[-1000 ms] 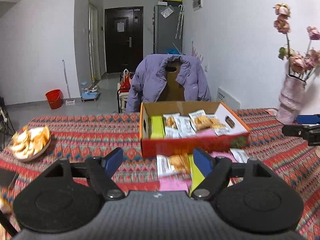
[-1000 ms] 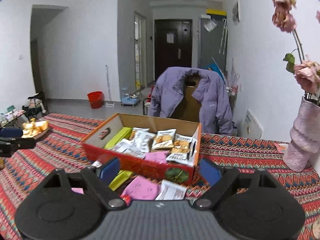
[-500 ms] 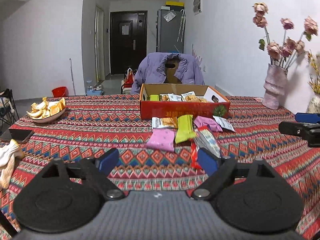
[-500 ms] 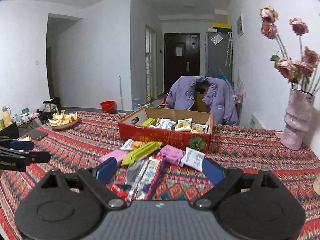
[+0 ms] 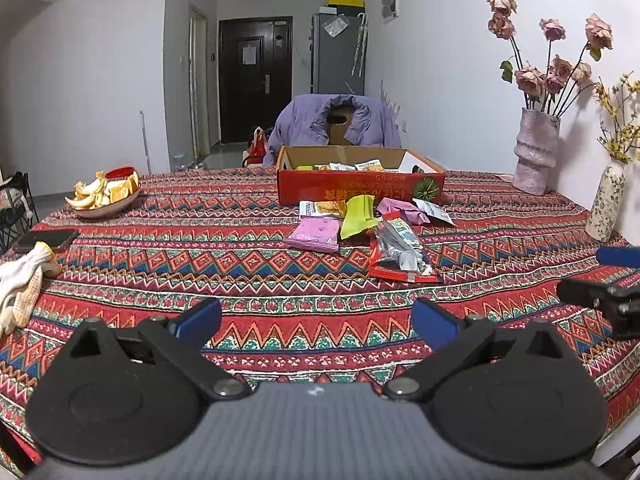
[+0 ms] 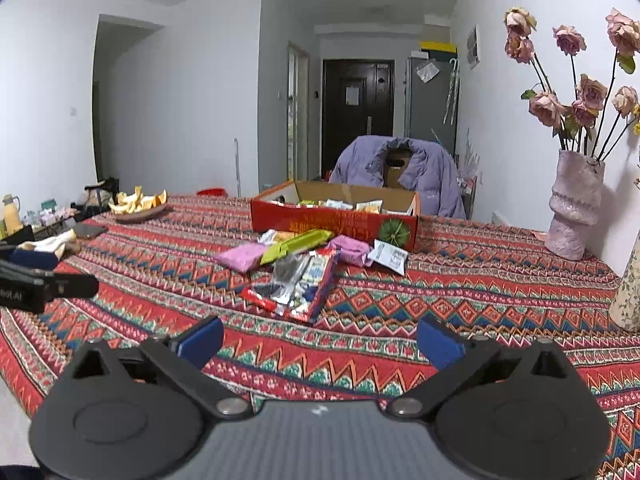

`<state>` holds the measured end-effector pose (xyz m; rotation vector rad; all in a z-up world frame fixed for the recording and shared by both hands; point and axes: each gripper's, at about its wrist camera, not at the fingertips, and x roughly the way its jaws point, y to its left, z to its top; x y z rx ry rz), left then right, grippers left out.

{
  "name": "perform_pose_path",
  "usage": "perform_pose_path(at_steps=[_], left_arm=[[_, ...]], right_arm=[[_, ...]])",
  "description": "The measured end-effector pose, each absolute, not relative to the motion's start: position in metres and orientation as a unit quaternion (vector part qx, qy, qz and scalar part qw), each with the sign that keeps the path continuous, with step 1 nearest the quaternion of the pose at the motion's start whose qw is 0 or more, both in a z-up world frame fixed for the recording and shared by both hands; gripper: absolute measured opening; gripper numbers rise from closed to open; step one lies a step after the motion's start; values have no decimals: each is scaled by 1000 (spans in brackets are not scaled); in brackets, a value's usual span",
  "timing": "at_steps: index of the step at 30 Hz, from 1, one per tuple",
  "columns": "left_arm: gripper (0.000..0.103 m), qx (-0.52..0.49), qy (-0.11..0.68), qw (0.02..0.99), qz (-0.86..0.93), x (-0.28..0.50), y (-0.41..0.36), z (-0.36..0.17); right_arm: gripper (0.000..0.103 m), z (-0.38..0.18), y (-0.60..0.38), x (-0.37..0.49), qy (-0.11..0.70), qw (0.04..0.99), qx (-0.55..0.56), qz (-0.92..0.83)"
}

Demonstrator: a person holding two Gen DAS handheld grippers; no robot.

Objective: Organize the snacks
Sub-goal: 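Withdraw both tools from the box back toward the snack pile, then grasp a pink packet with the left tool while the right tool grasps a white packet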

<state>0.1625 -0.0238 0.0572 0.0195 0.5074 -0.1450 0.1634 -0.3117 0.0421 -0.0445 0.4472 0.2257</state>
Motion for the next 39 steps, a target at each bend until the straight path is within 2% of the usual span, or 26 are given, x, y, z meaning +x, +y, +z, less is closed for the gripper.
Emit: perform_pose_path(at_steps=[12,19,27,30,37,39], left_arm=[[103,8,300,951,-68,213,-26,43],[103,30,303,950,-76,288,-32,35],[103,51,314,942,-109,388,-46,9],[101,36,332,934,-124,421,-42,-6],[84,31,351,925,-144,462,-44,-29],[84,43,345,926,-144,465,-48,-32]], right_arm=[[103,35,-322,208,252,962,-7,105],[103,39,-336,267,266,959,6,97],[103,30,-363,366,294,948,81,89],[96,21,-367,406,302,945,85,92],[84,-11,-375,495,330,931,135,78],[78,-22,-372,514,335,929,140,69]])
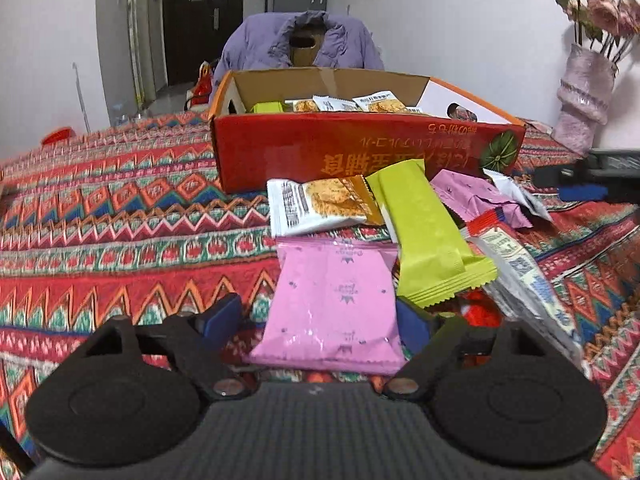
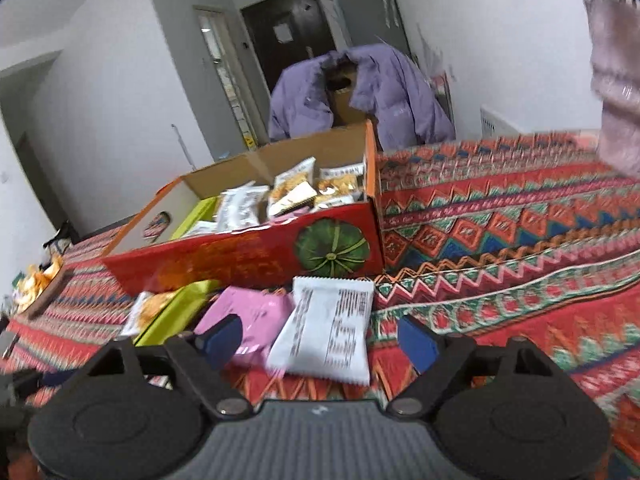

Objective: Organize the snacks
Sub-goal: 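Grasp a pink packet with the left tool while the right tool grasps a white packet, then lift both packets and carry them over the open box with both tools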

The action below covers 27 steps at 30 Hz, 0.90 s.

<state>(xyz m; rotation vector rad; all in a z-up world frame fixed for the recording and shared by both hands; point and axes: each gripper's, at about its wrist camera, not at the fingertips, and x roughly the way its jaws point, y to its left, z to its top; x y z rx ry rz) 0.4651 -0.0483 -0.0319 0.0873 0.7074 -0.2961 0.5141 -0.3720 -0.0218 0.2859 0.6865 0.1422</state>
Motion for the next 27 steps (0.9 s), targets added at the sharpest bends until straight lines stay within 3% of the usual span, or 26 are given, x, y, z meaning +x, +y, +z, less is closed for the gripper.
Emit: perform_pose_path(at_steps=[3,6,8,9,15,27], left_arm=[[78,53,331,930,-149,465,-52,-35],[64,55,319,931,-165,464,-54,-36],[63,60,318,932,-165,463,-56,-36],[63,62,318,932,-164,463,-57,-35],[62,48,331,930,-148,459,-53,-29],[62,-16,308,946,-101,384,-18,19]], right_arm=[[75,-36,-366,531,342,928,135,61],[72,-43,-362,535,331,933,128,56],[67,-44,-361,534,325,935,128,57],[58,-44,-361,533,324,936,127,59],[47,-40,-365,529,324,935,127,64],[45,-8,-350,450,298,948,85,70]])
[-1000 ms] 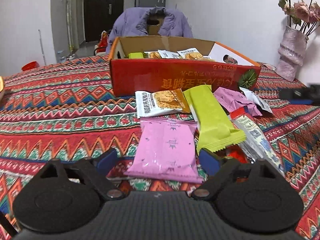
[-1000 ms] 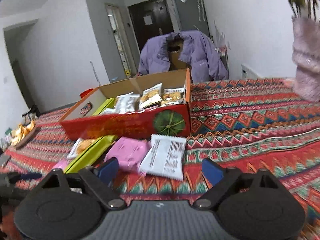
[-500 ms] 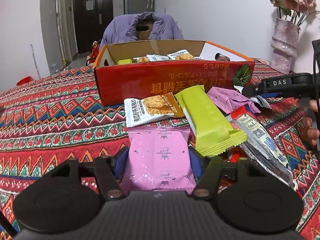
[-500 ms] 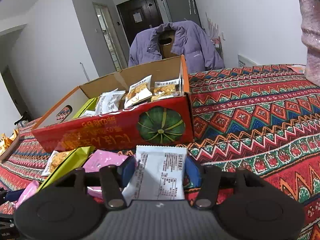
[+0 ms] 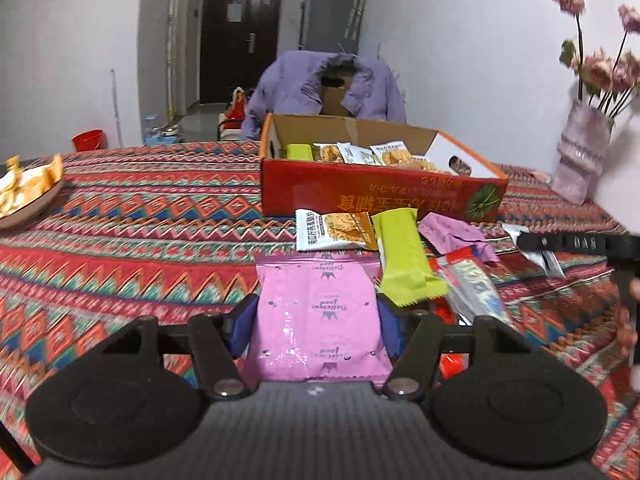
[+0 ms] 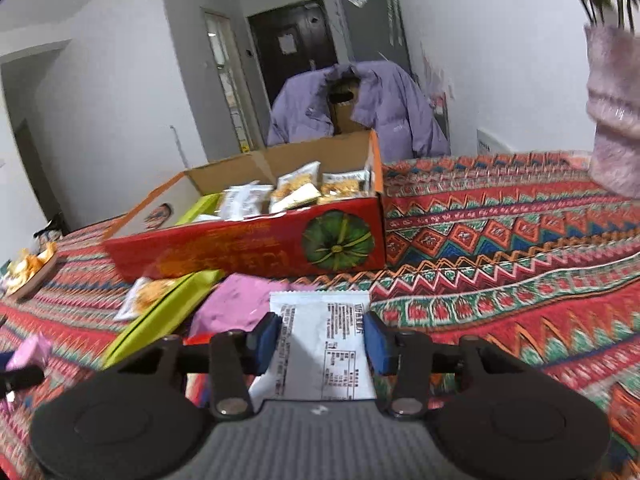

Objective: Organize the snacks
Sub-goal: 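Lift both packets and carry them over the open box with both tools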

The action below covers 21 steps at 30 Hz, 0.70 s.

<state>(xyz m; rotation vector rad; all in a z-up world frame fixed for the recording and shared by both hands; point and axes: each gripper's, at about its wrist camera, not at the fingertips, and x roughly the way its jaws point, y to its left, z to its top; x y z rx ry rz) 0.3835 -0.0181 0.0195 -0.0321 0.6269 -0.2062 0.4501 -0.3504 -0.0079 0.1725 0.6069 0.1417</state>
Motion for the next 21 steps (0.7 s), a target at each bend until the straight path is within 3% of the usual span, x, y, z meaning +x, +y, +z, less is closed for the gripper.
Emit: perform_pose_path(at_steps=[13,21], left_arm=[[62,-15,289,953,-87,269,-16,46],[62,-19,285,954,-90,232,-14,50]], right_arm=[[45,28,-321,285,270,956,50,106],[45,29,-325,235,266,957,48,103]])
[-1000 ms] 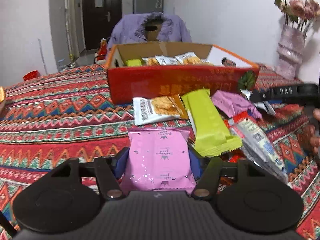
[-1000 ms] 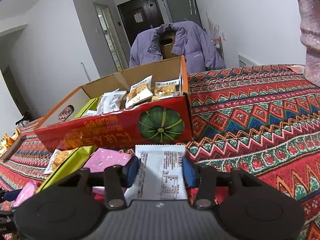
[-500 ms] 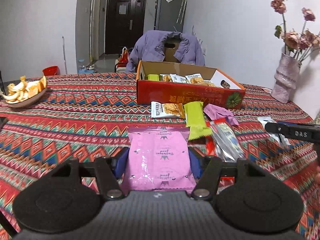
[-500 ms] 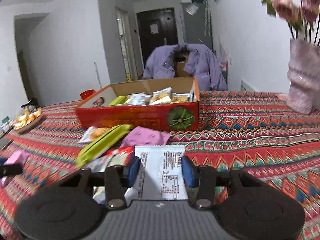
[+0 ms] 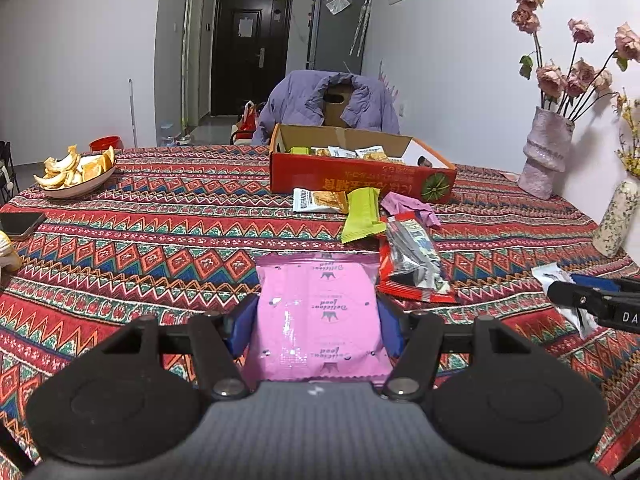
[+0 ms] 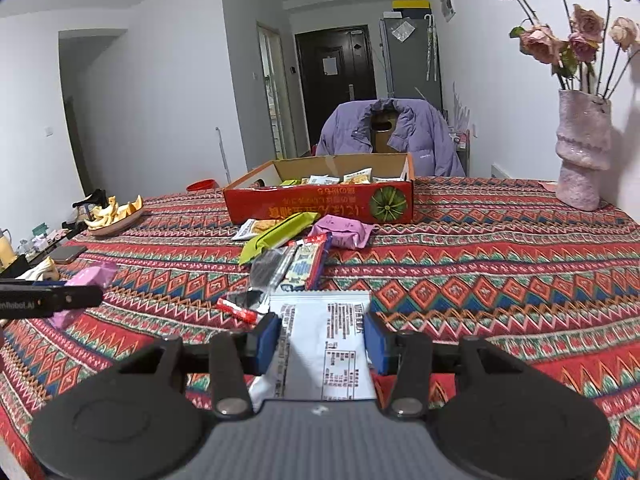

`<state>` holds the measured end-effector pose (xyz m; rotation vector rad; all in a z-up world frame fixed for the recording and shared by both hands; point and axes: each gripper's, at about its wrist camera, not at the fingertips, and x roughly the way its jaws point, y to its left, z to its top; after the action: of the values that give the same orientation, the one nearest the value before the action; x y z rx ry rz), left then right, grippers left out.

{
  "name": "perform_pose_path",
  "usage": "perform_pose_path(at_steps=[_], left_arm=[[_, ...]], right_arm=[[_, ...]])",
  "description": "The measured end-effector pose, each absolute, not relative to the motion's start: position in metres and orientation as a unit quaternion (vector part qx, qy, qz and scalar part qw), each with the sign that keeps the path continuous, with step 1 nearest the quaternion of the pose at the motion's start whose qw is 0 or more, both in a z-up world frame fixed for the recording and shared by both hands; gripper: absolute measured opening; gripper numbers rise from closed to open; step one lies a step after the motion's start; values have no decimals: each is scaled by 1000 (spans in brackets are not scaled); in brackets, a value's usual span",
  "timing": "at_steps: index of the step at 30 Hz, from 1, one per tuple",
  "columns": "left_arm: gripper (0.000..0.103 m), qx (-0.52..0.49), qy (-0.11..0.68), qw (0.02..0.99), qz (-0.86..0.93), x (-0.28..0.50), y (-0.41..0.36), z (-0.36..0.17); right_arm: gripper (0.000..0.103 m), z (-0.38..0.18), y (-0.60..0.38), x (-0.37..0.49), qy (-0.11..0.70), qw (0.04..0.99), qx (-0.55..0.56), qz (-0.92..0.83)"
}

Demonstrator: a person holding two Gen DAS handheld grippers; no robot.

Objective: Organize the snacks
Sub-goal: 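Lift both packets and carry them over the open box with both tools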

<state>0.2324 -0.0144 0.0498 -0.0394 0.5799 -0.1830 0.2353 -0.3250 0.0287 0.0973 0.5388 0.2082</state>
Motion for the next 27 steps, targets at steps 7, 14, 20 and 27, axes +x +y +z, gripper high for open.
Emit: perform_pose_path(at_steps=[7,14,20,27], left_arm=[[62,-22,284,954,-92,228,-14,58],[62,-11,266,954,-135,290,-8,108],[62,27,252,961,-111,392,-21,141],[62,2,274,958,-83,527,-34,143]], right_arm=[[45,34,-327,227,256,959,50,107],[45,71,-345,264,224,962,61,141],[45,121,-371,350,196,967,54,151],[45,134,-394,484,216,963,89,133]])
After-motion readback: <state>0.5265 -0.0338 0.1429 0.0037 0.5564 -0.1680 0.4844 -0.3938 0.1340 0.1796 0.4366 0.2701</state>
